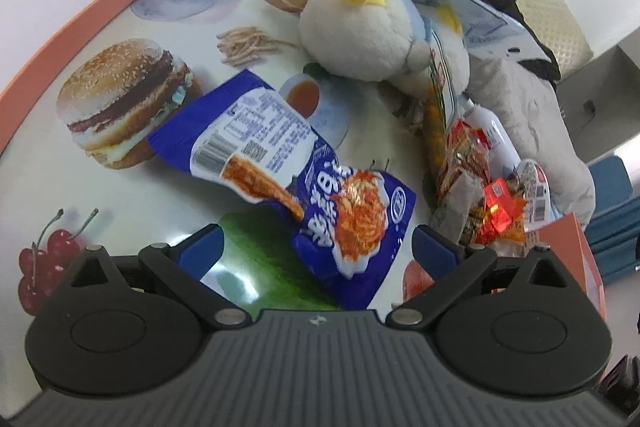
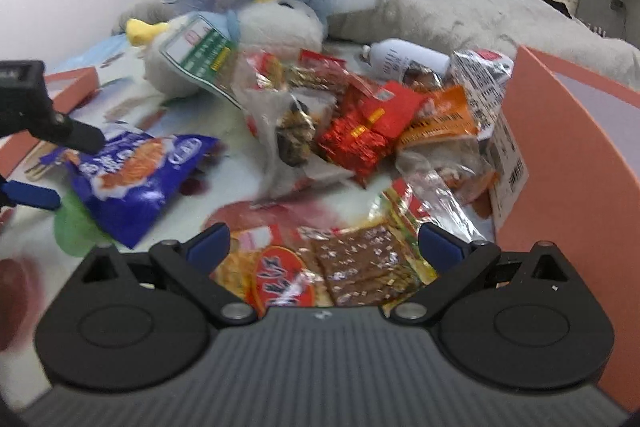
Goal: Organize snacks
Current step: 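Grasp the blue noodle snack bag with left tool while right tool grasps brown snack pack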
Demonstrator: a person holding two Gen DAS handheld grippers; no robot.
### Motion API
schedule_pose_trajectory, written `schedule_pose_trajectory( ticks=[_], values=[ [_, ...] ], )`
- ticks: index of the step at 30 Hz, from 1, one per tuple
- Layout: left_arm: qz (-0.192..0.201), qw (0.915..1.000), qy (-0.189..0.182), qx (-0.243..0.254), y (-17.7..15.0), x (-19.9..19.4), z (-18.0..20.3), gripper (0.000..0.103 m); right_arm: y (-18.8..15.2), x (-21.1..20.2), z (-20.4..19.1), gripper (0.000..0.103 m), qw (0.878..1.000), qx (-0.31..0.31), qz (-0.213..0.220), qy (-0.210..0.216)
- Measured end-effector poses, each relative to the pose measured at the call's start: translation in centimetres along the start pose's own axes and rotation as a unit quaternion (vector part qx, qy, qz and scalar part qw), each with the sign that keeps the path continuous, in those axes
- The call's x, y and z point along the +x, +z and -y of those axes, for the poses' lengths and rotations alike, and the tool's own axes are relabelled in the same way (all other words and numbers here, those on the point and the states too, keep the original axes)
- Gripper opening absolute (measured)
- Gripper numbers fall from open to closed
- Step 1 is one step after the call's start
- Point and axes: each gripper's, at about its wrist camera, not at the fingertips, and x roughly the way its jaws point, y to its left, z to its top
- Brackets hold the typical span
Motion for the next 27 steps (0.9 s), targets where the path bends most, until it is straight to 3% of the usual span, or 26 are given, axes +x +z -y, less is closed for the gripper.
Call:
schedule_pose_trajectory(
  ticks=[5,14,18,21,23,27],
  values=[
    [0.018,0.9993,0.032,-0.008,0.5,0.5,0.5,0.101,-0.5,1.4,0.6,0.101,1.000,-0.008,-0.023,-0.002],
    [0.045,0.9930,0.098,0.048,0.8,1.7,1.6,0.097,-0.9,2.0,1.1,0.103,0.999,0.013,-0.042,0.021],
    [0.044,0.9868,0.124,0.094,0.8,2.6,2.4,0.095,-1.1,1.7,1.3,0.101,0.999,0.005,-0.037,0.031],
    [0.035,0.9820,0.143,0.119,1.0,2.9,3.0,0.083,-1.2,1.3,1.4,0.099,0.998,-0.001,-0.040,0.041],
    [0.023,0.9814,0.142,0.127,1.2,3.0,3.4,0.070,-1.3,1.0,1.5,0.096,0.998,-0.007,-0.041,0.048],
    [0.011,0.9808,0.146,0.129,1.7,3.4,4.1,0.055,-1.2,0.1,1.4,0.076,0.998,-0.007,-0.046,0.048]
  ],
)
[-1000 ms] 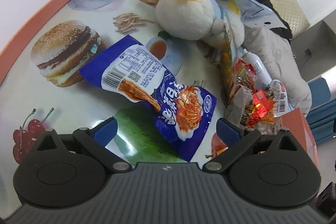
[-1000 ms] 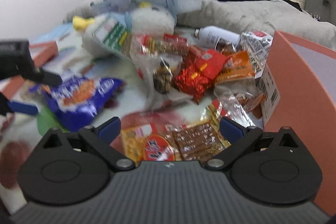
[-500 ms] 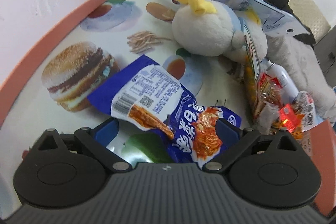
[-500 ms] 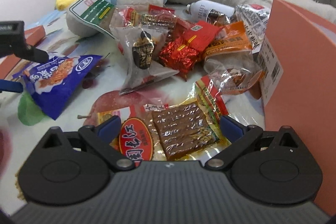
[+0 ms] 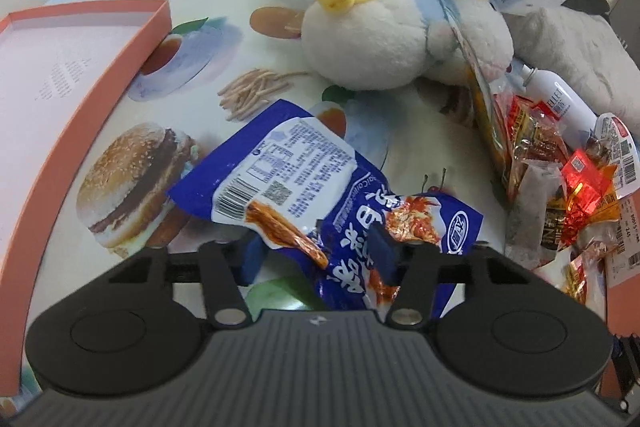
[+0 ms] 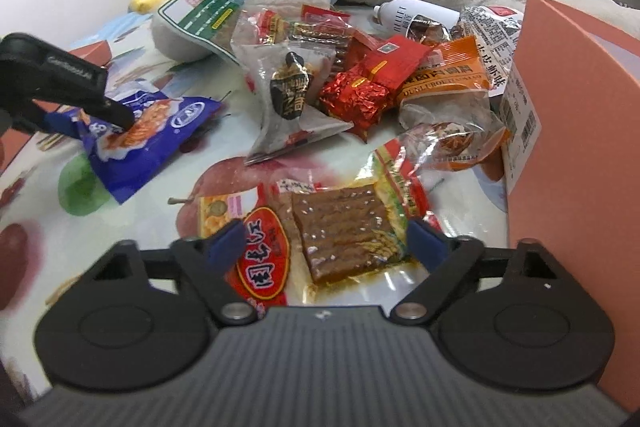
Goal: Organize snacks
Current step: 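Grasp the blue noodle snack bag with left tool while right tool grasps brown snack pack, then lift both held snacks and carry them over the deep pink box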
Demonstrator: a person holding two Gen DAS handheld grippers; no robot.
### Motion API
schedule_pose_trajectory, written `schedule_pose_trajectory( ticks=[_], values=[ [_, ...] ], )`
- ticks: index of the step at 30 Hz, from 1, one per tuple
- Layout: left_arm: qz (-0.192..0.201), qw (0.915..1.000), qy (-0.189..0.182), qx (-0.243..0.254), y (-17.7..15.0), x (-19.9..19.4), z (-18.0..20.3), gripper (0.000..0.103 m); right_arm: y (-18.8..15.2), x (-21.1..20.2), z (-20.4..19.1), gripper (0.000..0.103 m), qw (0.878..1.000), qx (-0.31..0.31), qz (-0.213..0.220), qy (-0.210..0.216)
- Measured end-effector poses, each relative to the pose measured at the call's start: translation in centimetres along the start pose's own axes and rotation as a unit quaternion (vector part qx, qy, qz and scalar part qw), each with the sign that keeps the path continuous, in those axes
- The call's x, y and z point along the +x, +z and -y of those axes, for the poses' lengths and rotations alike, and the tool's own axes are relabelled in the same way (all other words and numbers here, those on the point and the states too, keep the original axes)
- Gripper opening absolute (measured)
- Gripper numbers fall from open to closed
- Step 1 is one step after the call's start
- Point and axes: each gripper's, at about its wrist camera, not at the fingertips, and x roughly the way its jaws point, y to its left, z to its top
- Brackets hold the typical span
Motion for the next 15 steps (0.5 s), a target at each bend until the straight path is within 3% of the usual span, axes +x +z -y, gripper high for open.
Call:
schedule_pose_trajectory(
  ticks=[4,15],
  values=[
    [0.000,0.9998,-0.013,-0.013,0.1,-0.4,0.3,0.040,-0.2,-0.7,-0.4,0.055,1.000,0.000,-0.001,0.005],
    [0.010,0.9994,-0.029,0.017,-2.8,-4.3,1.3,0.025,-1.2,-2.8,-2.7,0.050,1.000,0.003,0.001,0.018]
  ],
)
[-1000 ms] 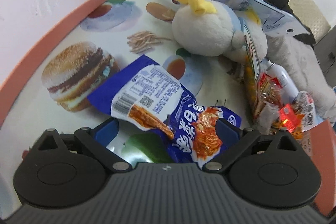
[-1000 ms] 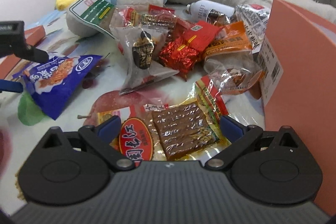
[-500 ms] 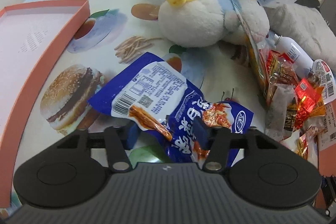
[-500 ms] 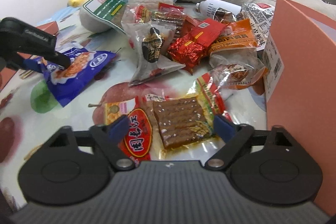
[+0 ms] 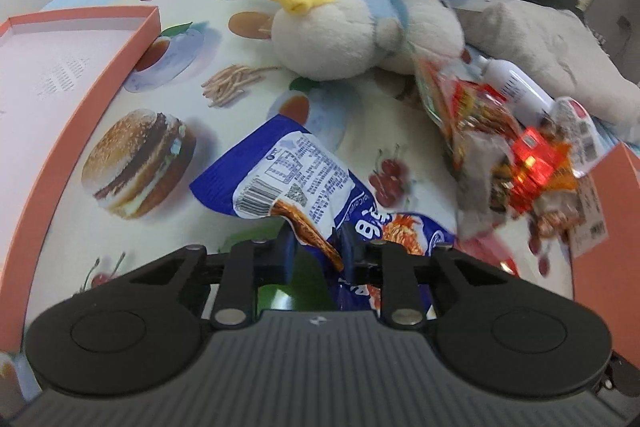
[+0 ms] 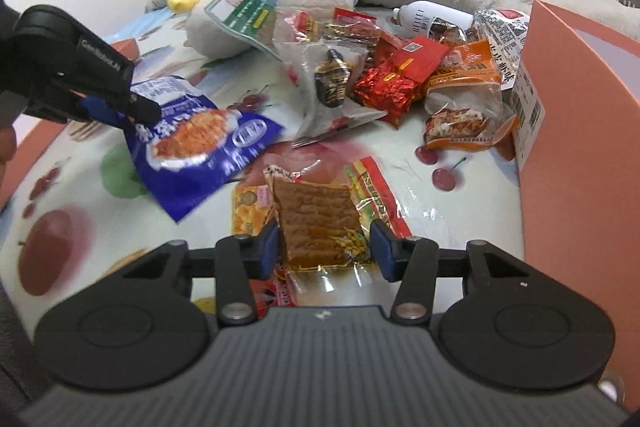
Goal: Organize snacks
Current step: 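Lift both held snacks and carry them over the deep pink box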
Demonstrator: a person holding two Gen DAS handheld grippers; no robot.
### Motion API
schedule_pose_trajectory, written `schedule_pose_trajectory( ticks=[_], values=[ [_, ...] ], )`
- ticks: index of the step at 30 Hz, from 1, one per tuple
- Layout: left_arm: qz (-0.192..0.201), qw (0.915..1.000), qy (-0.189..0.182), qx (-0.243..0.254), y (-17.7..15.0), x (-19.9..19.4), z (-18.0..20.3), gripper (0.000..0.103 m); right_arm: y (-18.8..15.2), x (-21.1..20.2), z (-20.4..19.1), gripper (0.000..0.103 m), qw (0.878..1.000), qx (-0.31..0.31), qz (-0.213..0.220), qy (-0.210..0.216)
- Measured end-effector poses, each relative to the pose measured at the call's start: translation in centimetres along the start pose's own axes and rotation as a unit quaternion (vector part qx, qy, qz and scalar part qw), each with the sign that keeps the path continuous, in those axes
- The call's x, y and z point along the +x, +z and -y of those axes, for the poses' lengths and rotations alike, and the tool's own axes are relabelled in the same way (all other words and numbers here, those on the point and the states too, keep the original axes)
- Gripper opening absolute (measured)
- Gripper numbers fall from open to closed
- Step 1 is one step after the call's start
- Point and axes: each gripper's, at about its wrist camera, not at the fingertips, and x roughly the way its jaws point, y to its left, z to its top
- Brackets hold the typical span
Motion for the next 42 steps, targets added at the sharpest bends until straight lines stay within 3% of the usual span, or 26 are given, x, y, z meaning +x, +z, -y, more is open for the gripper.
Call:
schedule_pose_trajectory(
  ticks=[2,3,4,16,29,42],
  values=[
    [0.001,1.0000,-0.006,0.001,-0.7,-0.9,-0.1,0.023,0.0,-0.3,-0.3,0.047,1.000,-0.001,0.000,0.001],
    [0.002,1.0000,-0.009,0.002,-1.1,-1.3,-0.2,0.022,-0.1,-0.6,-0.5,0.035,1.000,0.003,0.002,0.003],
    [0.003,0.9999,-0.011,0.003,-1.4,-1.7,-0.3,0.021,-0.1,-1.0,-0.6,0.031,1.000,0.005,0.007,0.005],
    [0.013,0.9995,-0.025,0.014,-3.8,-6.1,-0.8,0.012,-0.1,-3.9,-1.0,0.010,1.000,0.000,0.023,-0.003],
    [0.050,0.9969,-0.052,0.031,-2.9,-9.7,0.8,0.007,1.1,-7.3,-0.3,0.009,0.998,0.030,0.058,0.004],
    [0.095,0.9889,-0.096,0.061,1.9,-14.6,5.0,0.006,6.0,-12.6,1.3,0.009,0.991,0.051,0.122,0.016]
  ],
)
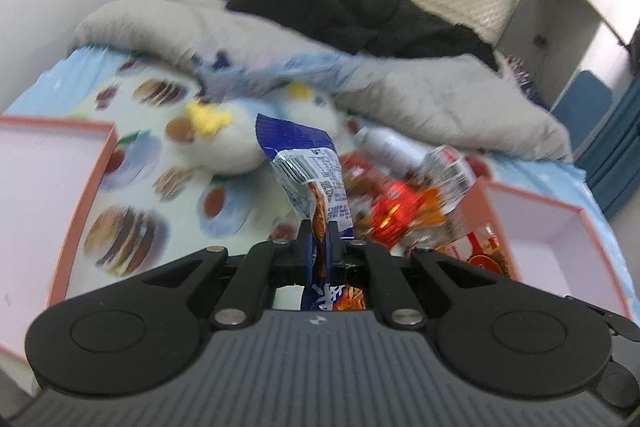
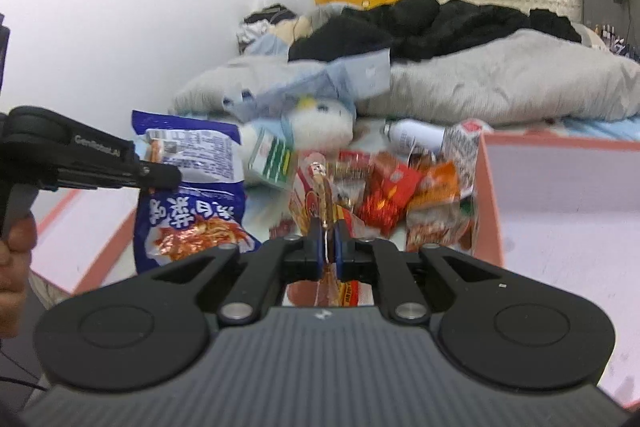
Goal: Organize snacks
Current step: 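Lift both held snacks and carry them over the deep pink box, then open both tools to drop the snacks into the deep pink box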
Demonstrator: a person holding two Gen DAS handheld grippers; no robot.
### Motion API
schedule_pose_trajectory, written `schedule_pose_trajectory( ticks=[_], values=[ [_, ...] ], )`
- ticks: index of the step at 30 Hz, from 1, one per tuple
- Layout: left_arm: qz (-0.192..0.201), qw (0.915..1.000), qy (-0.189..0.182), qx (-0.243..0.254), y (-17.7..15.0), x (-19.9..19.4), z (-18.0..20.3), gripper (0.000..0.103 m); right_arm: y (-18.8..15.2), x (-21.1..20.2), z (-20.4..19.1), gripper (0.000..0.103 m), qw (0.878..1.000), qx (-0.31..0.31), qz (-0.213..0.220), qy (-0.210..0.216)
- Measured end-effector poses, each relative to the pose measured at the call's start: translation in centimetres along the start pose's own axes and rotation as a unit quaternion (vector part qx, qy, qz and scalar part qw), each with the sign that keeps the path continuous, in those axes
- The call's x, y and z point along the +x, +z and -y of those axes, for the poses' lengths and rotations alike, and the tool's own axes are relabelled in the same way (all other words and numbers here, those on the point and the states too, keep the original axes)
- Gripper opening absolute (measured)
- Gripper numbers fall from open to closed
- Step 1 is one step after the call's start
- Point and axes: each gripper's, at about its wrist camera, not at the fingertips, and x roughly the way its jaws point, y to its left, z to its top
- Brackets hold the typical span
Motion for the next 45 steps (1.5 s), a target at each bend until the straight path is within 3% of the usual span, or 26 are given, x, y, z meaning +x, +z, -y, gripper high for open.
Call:
schedule_pose_trajectory(
  ticks=[12,20,28,33,38,42,45],
  values=[
    [0.044,0.9965,-0.069,0.020,5.0,-2.5,6.7,0.006,6.4,-4.0,3.4,0.009,0.996,-0.010,0.072,-0.042],
    [0.051,0.9894,-0.122,0.061,7.0,-2.0,13.6,0.006,8.9,-6.2,7.4,0.009,0.991,0.007,0.098,-0.095],
    [-0.026,0.9825,-0.154,0.102,7.7,4.0,22.4,0.006,8.3,-6.0,13.3,0.009,0.983,0.019,0.038,-0.177],
    [-0.105,0.9715,-0.171,0.127,6.6,8.8,26.3,0.006,6.2,-4.6,17.6,0.009,0.976,0.043,-0.022,-0.212],
    [-0.147,0.9596,-0.164,0.174,4.5,11.8,29.9,0.006,3.3,-3.7,20.5,0.010,0.970,0.054,-0.076,-0.226],
    [-0.172,0.9518,-0.140,0.212,2.6,13.8,31.9,0.007,1.1,-2.6,22.6,0.010,0.966,0.095,-0.111,-0.214],
    [-0.194,0.9467,-0.132,0.221,1.2,15.4,32.4,0.007,-0.4,-1.7,22.6,0.010,0.961,0.084,-0.135,-0.227]
  ],
)
